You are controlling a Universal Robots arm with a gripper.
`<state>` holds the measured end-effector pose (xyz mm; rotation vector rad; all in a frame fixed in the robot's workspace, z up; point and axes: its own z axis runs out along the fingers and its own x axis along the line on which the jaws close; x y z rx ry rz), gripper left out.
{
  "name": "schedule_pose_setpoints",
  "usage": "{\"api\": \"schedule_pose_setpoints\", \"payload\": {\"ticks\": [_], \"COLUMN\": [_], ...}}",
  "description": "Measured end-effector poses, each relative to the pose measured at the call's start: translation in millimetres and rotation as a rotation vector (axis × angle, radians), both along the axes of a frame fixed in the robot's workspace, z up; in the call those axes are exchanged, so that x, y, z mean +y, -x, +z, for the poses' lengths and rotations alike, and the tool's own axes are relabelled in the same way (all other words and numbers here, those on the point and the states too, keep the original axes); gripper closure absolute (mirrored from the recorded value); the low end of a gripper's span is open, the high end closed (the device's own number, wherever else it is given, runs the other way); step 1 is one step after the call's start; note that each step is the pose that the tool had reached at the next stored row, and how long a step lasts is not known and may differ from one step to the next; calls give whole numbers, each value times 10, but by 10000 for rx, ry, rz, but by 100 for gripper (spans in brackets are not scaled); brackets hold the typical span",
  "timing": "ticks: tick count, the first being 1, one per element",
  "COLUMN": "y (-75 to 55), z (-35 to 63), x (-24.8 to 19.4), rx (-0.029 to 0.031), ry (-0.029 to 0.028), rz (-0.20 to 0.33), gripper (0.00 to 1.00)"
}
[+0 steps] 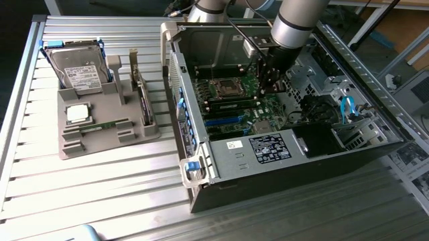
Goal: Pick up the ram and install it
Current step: 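Press down the ram until it locks into place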
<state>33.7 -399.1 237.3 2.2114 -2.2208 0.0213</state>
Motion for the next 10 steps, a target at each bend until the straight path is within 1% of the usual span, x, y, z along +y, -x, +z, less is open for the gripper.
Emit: {"api": "schedule_pose_setpoints", "payload": {"ticks": [2,4,7,10], "y": [0,0,3,9], "z": [10,11,11,11], "x": [-5,-30,-75,-102], "rx": [0,0,1,0], "ry": [-26,-73,-87,-95], "rz": [0,1,0,-1], "gripper": [89,89,89,89]}}
